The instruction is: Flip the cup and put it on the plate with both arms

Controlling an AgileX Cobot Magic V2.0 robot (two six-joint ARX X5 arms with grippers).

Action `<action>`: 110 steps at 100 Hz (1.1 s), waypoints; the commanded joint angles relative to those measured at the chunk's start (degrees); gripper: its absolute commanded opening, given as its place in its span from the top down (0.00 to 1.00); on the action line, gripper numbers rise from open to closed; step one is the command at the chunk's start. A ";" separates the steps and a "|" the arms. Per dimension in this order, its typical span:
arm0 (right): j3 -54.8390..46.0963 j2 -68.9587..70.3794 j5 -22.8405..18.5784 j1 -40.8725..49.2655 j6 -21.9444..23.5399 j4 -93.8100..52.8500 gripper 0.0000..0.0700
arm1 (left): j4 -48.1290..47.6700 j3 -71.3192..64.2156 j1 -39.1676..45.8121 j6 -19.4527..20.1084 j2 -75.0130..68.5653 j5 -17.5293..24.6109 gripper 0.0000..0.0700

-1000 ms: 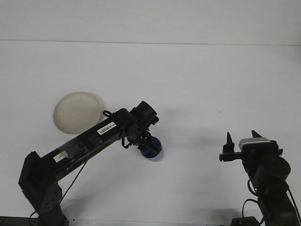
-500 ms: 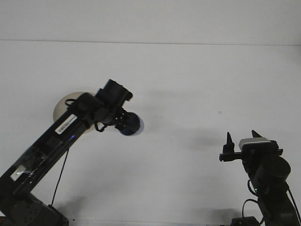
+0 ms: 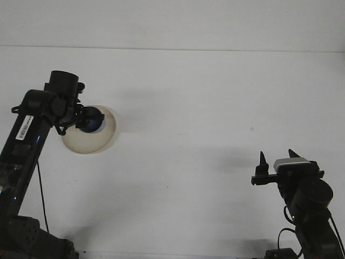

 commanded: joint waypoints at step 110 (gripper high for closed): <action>0.26 0.17 -0.04 0.09 -0.17 0.50 0.24 | 3.89 1.07 7.08 0.79 16.57 -0.15 0.71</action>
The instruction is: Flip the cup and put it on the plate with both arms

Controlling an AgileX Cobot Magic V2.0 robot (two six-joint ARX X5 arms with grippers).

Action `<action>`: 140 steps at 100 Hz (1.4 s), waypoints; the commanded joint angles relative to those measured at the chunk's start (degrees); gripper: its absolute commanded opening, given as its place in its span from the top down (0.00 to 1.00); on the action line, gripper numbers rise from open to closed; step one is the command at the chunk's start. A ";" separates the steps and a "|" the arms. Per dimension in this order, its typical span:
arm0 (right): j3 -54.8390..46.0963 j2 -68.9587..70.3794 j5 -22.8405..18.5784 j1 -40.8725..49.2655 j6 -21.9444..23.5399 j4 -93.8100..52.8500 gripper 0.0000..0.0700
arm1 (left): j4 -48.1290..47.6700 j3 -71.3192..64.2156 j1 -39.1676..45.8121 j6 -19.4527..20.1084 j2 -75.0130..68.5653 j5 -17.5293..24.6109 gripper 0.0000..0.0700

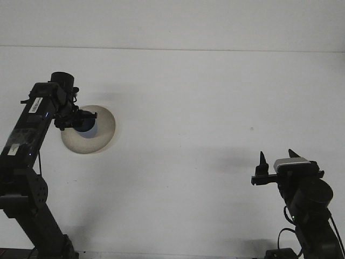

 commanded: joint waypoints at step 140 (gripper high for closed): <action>0.24 0.20 -0.04 0.09 -0.15 0.50 0.24 | 7.39 -9.16 -3.17 -2.99 -39.69 -0.11 0.26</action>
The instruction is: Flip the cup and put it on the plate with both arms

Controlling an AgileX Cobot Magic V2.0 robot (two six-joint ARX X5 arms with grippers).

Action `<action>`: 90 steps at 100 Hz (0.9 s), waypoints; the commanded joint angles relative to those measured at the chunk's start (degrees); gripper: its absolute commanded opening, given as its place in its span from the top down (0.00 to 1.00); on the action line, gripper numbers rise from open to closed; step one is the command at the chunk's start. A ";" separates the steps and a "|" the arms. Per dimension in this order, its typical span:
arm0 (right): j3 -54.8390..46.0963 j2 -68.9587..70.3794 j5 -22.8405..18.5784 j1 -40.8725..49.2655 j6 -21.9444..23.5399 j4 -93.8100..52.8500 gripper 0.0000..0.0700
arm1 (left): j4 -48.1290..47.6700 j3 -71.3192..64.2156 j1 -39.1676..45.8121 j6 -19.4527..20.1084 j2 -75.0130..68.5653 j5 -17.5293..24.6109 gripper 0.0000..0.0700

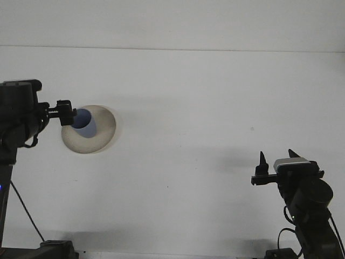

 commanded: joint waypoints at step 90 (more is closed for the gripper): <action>0.26 0.17 -0.04 0.09 0.07 0.50 0.24 | 28.11 -54.93 -5.16 5.92 -49.18 5.90 0.26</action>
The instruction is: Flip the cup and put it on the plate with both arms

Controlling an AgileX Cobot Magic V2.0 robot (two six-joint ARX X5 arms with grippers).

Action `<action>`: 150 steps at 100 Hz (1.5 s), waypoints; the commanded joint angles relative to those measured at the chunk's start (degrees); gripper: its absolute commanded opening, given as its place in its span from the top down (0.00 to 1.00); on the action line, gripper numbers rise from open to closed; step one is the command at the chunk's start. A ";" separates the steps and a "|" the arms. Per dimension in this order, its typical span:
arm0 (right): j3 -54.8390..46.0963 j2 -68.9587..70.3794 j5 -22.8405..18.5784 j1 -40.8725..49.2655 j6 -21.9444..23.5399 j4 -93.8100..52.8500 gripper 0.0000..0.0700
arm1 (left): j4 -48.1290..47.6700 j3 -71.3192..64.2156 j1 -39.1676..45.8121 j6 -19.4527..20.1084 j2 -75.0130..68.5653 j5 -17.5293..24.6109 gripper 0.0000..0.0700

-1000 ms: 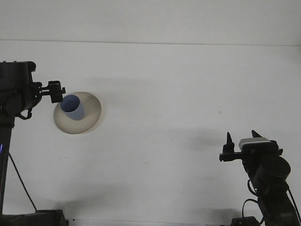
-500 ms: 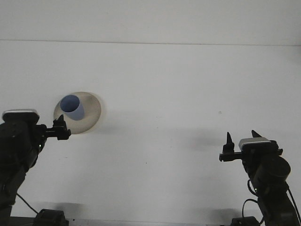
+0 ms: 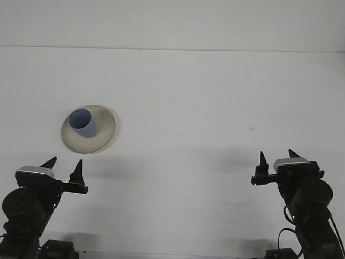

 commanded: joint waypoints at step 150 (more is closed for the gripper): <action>0.26 0.17 -0.02 0.09 -0.20 0.55 1.00 | 0.63 -0.92 -0.15 -0.22 -0.50 0.17 0.98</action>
